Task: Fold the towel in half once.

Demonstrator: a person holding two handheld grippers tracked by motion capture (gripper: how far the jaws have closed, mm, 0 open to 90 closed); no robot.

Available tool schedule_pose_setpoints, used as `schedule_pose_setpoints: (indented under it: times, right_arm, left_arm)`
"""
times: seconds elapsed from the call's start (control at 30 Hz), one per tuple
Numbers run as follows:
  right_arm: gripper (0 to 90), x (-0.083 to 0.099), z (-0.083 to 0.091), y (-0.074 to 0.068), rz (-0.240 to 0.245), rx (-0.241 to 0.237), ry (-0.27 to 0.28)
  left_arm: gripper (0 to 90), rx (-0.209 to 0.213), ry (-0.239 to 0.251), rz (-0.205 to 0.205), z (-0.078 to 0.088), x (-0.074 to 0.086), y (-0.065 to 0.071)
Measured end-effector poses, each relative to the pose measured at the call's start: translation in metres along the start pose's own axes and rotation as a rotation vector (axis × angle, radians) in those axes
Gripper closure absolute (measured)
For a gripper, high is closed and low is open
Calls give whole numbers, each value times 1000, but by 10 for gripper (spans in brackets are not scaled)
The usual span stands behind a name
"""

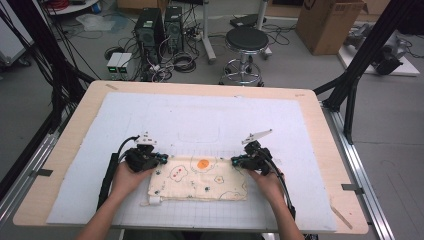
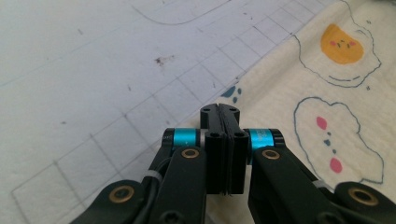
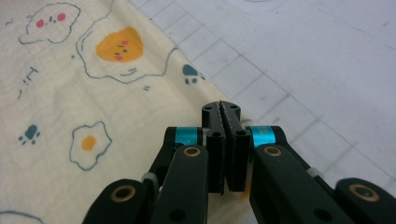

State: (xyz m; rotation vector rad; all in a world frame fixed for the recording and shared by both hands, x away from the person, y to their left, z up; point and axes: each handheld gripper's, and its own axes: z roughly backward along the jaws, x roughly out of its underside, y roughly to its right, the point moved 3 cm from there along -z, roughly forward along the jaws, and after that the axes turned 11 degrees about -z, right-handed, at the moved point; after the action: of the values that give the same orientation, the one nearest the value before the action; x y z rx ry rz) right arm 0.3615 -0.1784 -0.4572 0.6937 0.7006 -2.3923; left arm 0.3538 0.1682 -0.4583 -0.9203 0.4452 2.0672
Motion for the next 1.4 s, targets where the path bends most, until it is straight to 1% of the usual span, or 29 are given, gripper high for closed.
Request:
schedule_pose_setpoints:
  times: [0.07, 0.17, 0.2, 0.27, 0.33, 0.4, 0.47, 0.5, 0.6, 0.63, 0.67, 0.7, 0.73, 0.77, 0.87, 0.9, 0.97, 1.0, 1.07, 1.13, 1.17, 1.2, 1.27, 1.33, 1.4]
  right_arm:
    - [892, 2, 3, 2, 0, 2, 1]
    - [891, 3, 5, 4, -2, 4, 1]
    - [890, 2, 6, 3, -8, 1, 4]
    - [890, -2, 7, -2, 11, -11, 32]
    - [890, -7, 6, -10, 23, -19, 50]
    - [890, -12, 2, -15, 41, -23, 44]
    - [888, -15, -3, -17, 50, -27, 33]
    - [888, -15, -5, -16, 55, -21, 27]
    - [883, -11, -7, -10, 38, -8, -10]
    - [884, -9, -7, -7, 38, 0, -14]
    - [883, -7, -5, -5, 26, 2, -12]
    - [884, -5, -4, -4, 19, 3, -11]
    - [884, -3, -2, -1, 18, 4, -7]
    - [883, -1, 0, 1, 8, 0, -4]
    - [883, 5, 6, 7, -5, 4, 8]
    - [883, 7, 8, 8, -11, 3, 10]
    - [883, 10, 12, 11, -17, -2, 24]
    - [879, 11, 14, 12, -14, -1, 31]
    - [860, 14, 17, 14, -19, 0, 36]
    - [810, 16, 20, 14, -36, -14, 52]
    - [796, 16, 22, 13, -32, -30, 68]
    - [788, 17, 24, 12, -28, -34, 75]
    - [760, 16, 29, 7, -7, -45, 104]
    - [721, 16, 33, 2, 4, -66, 130]
    - [690, 18, 37, -4, 10, -81, 135]
  left_arm:
    - [886, 0, 0, 0, 2, 2, -1]
    - [885, -13, -2, -5, 3, 1, 0]
    - [884, -17, 10, -8, 3, -1, 1]
    - [882, -9, 52, 0, 4, -5, 3]
    - [882, -6, 78, 13, 2, -10, 5]
    - [882, -3, 81, 7, 0, -12, 7]
    - [880, -10, 67, 7, -2, -11, 7]
    - [879, -12, 48, 3, -3, -9, 5]
    - [877, -19, 5, 6, -3, -3, -1]
    - [877, -12, 7, 14, -2, -2, -3]
    - [877, -17, 11, 20, -1, -1, -4]
    - [878, -22, 7, 12, 0, 0, -6]
    - [877, -20, 10, 20, 1, 1, -6]
    - [877, -16, 11, 19, 2, 2, -7]
    - [876, -20, 21, 29, 3, 4, -6]
    - [873, -24, 20, 14, 3, 5, -6]
    - [864, -28, 38, 15, 4, 7, -5]
    - [860, -29, 46, 27, 4, 7, -5]
    - [848, -26, 51, 21, 4, 8, -4]
    - [806, -11, 61, 22, 4, 7, -3]
    - [797, -9, 64, 23, 5, 7, -3]
    - [789, -6, 70, 29, 7, 6, -3]
    - [765, 9, 85, 24, 12, 4, 0]
    - [754, 11, 110, 12, 19, 3, 5]
    - [725, 20, 135, 7, 25, 4, 10]
